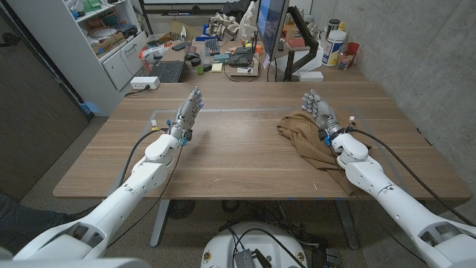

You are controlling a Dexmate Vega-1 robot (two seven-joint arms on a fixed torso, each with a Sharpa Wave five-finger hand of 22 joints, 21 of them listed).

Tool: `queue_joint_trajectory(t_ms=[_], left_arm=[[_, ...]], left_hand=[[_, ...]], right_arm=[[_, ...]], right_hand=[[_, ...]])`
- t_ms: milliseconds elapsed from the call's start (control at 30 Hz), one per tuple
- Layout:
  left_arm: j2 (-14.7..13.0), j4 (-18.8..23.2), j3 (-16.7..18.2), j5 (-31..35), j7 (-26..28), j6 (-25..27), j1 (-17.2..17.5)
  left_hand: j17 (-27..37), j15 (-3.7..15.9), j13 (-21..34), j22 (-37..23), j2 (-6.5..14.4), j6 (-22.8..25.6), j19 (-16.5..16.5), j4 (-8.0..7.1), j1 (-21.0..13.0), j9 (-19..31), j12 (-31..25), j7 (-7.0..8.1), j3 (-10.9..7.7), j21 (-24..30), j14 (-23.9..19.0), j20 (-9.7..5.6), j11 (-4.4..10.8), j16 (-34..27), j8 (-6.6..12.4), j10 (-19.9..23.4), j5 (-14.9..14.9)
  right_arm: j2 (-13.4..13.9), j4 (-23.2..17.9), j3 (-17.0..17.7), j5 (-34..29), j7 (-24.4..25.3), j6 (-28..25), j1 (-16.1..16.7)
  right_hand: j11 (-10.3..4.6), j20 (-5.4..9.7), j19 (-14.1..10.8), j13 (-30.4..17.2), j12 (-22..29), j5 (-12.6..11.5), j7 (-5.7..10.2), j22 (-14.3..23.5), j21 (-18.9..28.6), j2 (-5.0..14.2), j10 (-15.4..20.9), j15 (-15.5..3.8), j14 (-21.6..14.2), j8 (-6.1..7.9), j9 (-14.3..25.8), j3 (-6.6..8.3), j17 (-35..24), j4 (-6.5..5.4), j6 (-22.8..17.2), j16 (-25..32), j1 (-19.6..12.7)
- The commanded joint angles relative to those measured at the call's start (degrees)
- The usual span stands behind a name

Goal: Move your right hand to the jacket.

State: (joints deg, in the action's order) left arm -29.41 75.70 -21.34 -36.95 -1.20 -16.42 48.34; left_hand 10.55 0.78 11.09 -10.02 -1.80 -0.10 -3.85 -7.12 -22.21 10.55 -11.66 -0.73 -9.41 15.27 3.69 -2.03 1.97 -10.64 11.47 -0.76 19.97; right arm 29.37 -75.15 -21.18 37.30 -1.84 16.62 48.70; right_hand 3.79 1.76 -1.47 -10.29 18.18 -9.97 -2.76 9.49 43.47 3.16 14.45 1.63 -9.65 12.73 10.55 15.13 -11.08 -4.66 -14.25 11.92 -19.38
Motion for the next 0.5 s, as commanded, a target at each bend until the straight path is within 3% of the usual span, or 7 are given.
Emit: queue_joint_trajectory(t_ms=[33, 500], left_arm=[[-0.6, 1.64, -0.28, 0.14, 0.04, 1.01, 0.7], [-2.01, 4.59, 0.24, 0.52, 1.1, 1.46, 2.21]], left_hand=[[0.27, 0.02, 0.07, -0.19, 0.12, -0.02, -0.55, 0.04, -0.57, 0.14, -0.3, -0.4, -0.42, 0.23, 0.42, -2.12, 0.56, -0.41, 0.34, 0.23, 0.4], [0.26, 0.01, 0.03, -0.2, 0.31, 0.17, -0.73, 0.07, -0.6, 0.14, -0.31, -0.34, -0.29, -0.12, 0.44, -2.0, 0.7, -0.38, 0.31, 0.34, 0.51]], right_arm=[[0.8, -2.73, 0.17, -0.27, 1.16, -0.02, 1.92], [1.04, -4.03, 0.25, -1.3, 1.01, 1.84, 1.98]], right_hand=[[0.01, 0.79, -0.3, -0.23, 0.21, -0.41, 0.12, 0.16, 0.18, -0.01, 0.57, -0.04, -0.47, 0.28, 0.2, 0.29, -0.25, 0.11, -0.59, 0.32, -0.49], [-0.04, 0.8, -0.66, -0.24, 0.0, -0.43, 0.2, 0.18, -0.31, -0.01, 0.88, -0.28, -0.69, 0.12, 0.22, 0.26, -0.17, 0.32, -0.88, 0.32, -0.51]])
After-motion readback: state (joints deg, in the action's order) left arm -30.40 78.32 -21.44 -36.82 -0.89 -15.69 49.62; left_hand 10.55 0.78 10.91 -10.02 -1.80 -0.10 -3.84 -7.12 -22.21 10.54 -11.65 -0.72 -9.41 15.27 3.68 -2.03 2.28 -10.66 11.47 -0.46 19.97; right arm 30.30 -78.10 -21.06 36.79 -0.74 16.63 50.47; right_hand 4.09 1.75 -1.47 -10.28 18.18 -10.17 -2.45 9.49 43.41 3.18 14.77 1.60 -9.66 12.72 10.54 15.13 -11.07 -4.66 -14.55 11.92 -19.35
